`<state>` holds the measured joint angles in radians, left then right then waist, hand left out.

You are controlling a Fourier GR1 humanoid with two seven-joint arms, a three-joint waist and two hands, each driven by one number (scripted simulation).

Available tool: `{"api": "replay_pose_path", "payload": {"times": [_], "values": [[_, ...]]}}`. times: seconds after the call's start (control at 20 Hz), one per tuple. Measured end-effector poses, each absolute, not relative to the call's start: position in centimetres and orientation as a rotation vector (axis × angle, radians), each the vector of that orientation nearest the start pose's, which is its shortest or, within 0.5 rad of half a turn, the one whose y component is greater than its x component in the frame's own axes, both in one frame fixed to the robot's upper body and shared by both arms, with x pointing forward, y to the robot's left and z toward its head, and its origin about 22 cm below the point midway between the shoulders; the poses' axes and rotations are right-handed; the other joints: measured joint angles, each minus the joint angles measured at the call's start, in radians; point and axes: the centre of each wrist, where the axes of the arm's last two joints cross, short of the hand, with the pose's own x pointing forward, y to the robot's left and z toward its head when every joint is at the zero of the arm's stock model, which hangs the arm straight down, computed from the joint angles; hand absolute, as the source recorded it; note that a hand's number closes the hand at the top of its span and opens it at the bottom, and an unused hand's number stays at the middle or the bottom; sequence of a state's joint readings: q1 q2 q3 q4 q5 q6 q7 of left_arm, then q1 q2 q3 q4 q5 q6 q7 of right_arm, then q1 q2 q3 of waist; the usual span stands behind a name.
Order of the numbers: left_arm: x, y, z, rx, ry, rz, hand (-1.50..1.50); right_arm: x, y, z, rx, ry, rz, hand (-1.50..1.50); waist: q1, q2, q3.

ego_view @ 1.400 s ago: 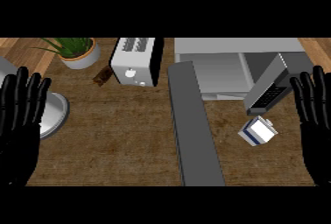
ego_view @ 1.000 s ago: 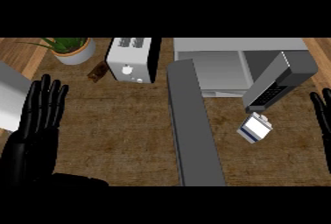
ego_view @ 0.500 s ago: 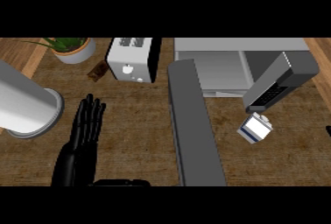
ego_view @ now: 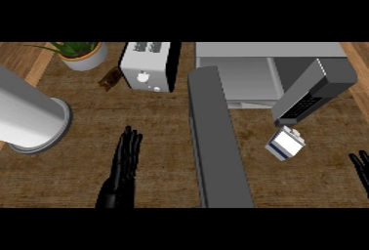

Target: Pick up the milk, place it into the microwave and close the microwave

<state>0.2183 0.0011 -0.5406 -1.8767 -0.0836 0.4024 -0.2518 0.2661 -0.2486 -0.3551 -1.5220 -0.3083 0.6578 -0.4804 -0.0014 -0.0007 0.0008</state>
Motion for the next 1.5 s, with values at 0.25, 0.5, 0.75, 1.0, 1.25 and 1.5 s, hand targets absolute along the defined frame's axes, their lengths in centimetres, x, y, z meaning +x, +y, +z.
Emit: {"api": "replay_pose_path", "payload": {"times": [0.25, 0.5, 0.75, 1.0, 1.25, 1.5], "values": [[15.8, 11.5, 3.0, -0.062, -1.941, 0.046, -1.50, 15.9, -39.3, -4.1, 0.161, -1.861, 0.020, -1.50, 0.004, 0.000, 0.000], [15.1, 10.9, 2.4, -0.081, -1.934, 0.043, -1.50, 17.0, -39.0, -6.5, 0.113, -1.845, 0.002, -1.50, 0.006, 0.001, 0.000], [15.0, 11.3, 2.5, -0.107, -1.917, 0.047, -1.50, 18.9, -38.7, -8.1, 0.077, -1.835, 0.010, -1.50, 0.008, 0.001, 0.000], [14.5, 11.9, 2.1, -0.115, -1.911, 0.040, -1.50, 20.8, -37.9, -10.1, 0.035, -1.823, 0.017, -1.50, 0.013, 0.003, 0.001], [14.0, 13.6, 1.8, -0.124, -1.908, 0.054, -1.50, 23.4, -37.4, -10.8, -0.010, -1.818, 0.036, -1.50, 0.018, 0.004, 0.001], [13.3, 15.8, 1.9, -0.129, -1.897, 0.063, -1.50, 24.3, -36.7, -11.9, -0.053, -1.817, 0.045, -1.50, 0.021, 0.004, 0.001]]}}
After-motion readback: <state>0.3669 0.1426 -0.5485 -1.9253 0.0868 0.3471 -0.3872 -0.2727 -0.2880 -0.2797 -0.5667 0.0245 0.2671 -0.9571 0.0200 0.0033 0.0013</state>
